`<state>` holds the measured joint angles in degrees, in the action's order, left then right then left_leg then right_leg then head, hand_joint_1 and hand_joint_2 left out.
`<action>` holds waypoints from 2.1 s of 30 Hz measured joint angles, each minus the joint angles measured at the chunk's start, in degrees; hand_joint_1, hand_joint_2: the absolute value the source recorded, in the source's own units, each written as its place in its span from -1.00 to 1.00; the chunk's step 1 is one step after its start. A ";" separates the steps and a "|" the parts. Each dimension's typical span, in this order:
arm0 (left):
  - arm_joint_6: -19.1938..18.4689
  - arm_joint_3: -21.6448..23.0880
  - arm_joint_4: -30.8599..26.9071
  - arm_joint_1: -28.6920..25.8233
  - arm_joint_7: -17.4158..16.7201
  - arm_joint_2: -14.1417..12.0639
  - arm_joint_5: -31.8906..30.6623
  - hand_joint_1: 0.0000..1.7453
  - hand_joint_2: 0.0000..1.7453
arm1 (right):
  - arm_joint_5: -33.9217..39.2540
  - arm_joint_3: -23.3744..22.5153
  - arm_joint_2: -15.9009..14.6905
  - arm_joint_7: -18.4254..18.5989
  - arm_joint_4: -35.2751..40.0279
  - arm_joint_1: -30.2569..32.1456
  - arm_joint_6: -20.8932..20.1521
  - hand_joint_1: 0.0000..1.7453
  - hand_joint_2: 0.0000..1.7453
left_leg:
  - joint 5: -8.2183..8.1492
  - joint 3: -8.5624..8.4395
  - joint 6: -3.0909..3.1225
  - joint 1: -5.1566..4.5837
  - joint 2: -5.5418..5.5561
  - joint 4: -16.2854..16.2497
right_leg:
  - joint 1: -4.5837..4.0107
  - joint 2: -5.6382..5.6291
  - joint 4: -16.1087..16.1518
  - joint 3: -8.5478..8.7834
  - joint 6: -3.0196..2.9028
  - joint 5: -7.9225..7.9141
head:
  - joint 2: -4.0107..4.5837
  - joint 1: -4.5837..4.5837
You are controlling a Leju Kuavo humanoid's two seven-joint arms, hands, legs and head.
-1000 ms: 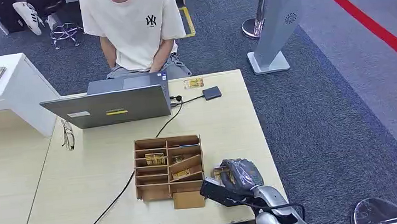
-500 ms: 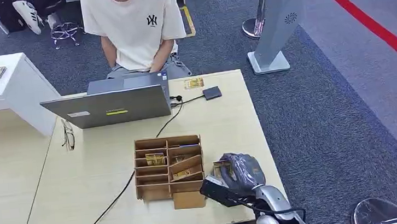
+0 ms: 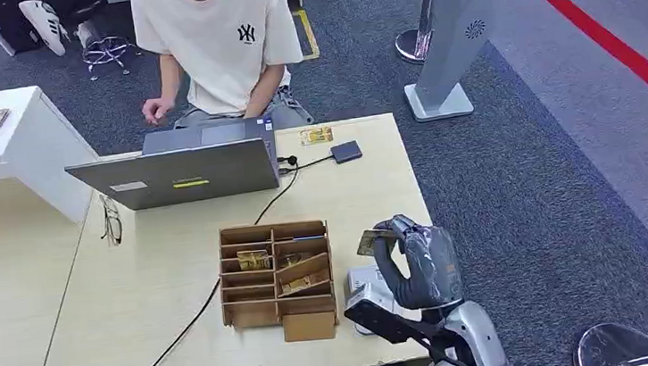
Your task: Pass the card to the sensor for recognition and then transmit it.
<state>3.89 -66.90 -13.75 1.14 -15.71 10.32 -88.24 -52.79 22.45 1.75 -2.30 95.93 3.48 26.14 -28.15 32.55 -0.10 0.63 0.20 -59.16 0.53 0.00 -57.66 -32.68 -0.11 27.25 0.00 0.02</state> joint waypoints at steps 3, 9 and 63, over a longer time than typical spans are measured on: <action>0.09 -0.04 -0.13 0.00 0.11 0.22 0.00 -1.00 -1.00 | 0.05 0.00 0.31 -0.31 1.49 0.36 0.33 1.00 1.00 | 0.00 -0.01 0.00 0.00 0.00 0.00 | 0.00 0.00 0.00 0.00 0.00 0.00 | 0.00 0.02; 0.24 -0.07 -0.24 0.02 0.28 0.31 -0.20 -1.00 -1.00 | 3.39 0.22 0.42 -3.04 2.28 0.42 0.40 1.00 1.00 | 0.00 0.02 0.00 0.00 0.00 0.00 | 0.00 0.00 0.00 0.01 0.00 0.00 | 0.00 0.02; -1.57 17.79 -0.22 0.73 -1.20 -4.00 -0.24 -1.00 -1.00 | -14.70 4.96 3.50 8.09 -51.43 -50.85 -4.39 1.00 1.00 | 0.18 0.03 -0.01 0.00 0.04 -0.03 | 0.00 0.02 -0.05 -0.01 -0.01 -0.17 | 0.00 0.02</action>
<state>2.32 -49.11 -13.97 1.87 -16.92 6.32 -88.48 -67.49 27.41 5.25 5.79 44.50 -47.37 21.75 -27.97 32.58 -0.11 0.63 0.24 -59.18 0.53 0.02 -57.71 -32.69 -0.12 27.08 0.00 0.04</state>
